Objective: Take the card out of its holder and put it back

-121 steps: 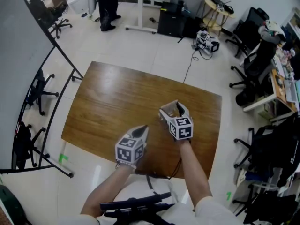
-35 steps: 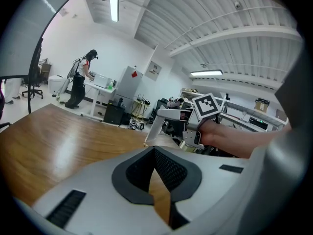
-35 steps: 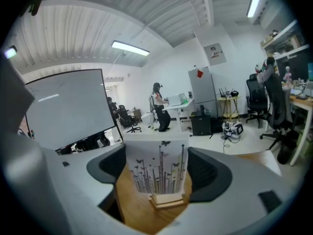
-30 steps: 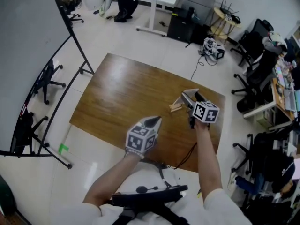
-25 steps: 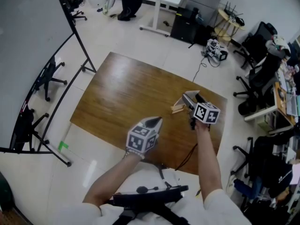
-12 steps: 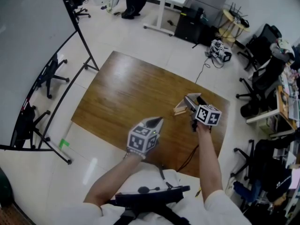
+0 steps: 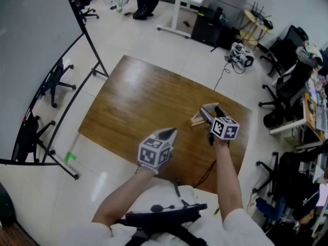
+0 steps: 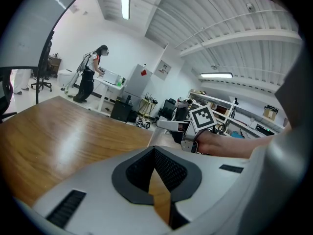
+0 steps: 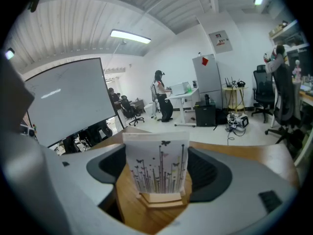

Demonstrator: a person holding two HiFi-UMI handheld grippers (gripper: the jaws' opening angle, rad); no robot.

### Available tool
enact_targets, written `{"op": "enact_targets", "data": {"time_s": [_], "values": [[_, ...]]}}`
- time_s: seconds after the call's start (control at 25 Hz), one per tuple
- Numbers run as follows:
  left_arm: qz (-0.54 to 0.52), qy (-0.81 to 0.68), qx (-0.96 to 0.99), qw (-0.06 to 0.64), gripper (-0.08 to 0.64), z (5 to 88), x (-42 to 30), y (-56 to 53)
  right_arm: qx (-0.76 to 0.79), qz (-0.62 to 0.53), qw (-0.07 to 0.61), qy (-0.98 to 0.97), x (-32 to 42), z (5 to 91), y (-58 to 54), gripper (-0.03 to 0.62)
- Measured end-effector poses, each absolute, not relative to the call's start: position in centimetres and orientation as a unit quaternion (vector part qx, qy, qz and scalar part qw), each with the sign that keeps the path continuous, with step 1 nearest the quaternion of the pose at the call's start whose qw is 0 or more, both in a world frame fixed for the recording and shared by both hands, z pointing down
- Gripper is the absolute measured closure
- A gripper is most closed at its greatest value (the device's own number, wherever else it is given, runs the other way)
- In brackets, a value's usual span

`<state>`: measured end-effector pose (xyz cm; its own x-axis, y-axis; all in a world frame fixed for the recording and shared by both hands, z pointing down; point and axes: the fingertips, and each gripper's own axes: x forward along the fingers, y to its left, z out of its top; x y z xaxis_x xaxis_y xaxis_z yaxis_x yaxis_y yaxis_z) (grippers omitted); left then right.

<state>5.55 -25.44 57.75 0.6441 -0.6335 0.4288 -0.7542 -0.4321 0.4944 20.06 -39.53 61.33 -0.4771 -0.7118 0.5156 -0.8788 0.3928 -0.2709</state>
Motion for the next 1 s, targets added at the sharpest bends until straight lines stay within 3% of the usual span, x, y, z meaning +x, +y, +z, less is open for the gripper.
{"op": "enact_targets", "data": {"time_s": [1.0], "values": [[0.086,-0.416,0.836,0.347,0.569,58.1,4.7,-25.3,0.482,0.187,0.225,-0.826,17.9,63.2,-38.0,0.176]]}}
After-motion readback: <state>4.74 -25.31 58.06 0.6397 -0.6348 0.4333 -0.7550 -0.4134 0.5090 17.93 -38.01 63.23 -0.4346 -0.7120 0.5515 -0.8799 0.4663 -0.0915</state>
